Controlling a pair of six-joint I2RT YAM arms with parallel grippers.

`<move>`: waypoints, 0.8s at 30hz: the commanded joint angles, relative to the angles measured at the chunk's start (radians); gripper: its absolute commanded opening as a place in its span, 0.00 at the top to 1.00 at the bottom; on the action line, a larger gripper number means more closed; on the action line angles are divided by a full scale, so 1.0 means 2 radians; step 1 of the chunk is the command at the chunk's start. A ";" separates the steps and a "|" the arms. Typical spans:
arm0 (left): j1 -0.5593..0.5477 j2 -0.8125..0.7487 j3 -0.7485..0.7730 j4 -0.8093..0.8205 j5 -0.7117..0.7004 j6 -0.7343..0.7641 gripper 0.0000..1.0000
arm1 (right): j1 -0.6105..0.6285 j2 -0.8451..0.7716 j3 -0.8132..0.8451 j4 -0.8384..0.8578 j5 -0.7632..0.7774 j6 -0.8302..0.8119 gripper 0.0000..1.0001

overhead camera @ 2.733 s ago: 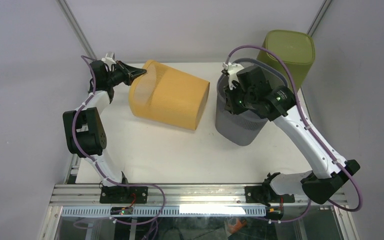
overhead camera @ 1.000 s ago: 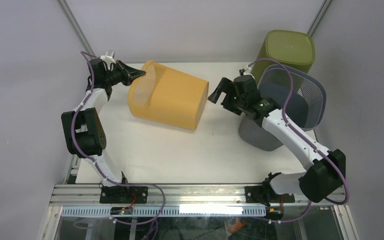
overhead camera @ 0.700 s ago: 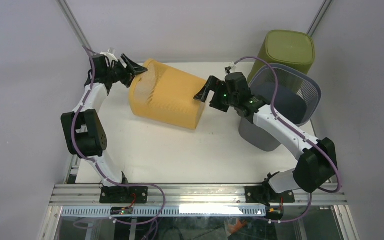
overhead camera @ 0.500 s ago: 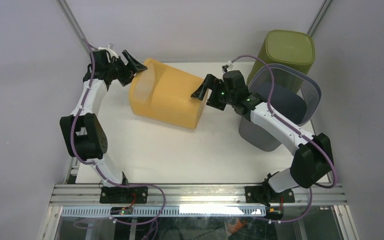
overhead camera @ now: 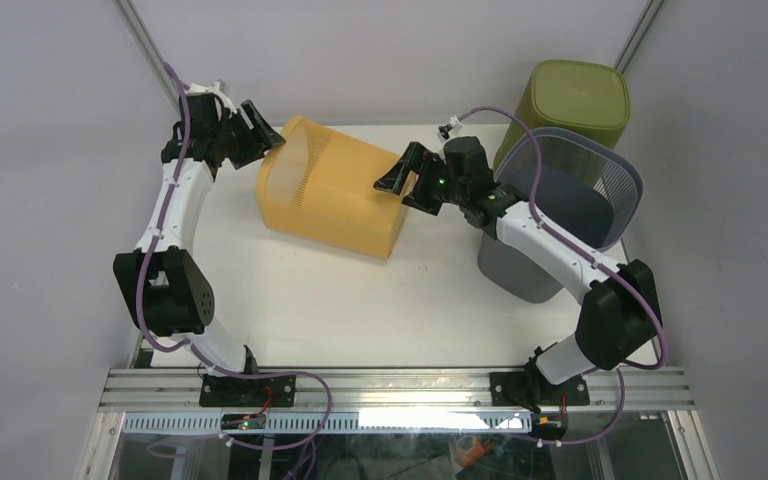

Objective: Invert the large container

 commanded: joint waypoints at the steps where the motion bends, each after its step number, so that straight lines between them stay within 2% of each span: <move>1: -0.003 -0.008 -0.007 -0.003 -0.010 0.021 0.34 | 0.007 -0.020 0.013 0.070 -0.034 0.006 0.06; 8: -0.006 0.006 -0.010 -0.003 0.019 0.025 0.37 | 0.016 -0.042 0.007 0.128 -0.063 0.006 0.06; 15: -0.037 0.014 -0.004 -0.002 0.020 0.020 0.37 | 0.034 -0.047 0.031 0.171 -0.074 0.012 0.06; 24: -0.124 0.036 -0.006 0.048 0.074 -0.026 0.33 | 0.040 -0.104 0.062 0.149 -0.021 -0.040 0.05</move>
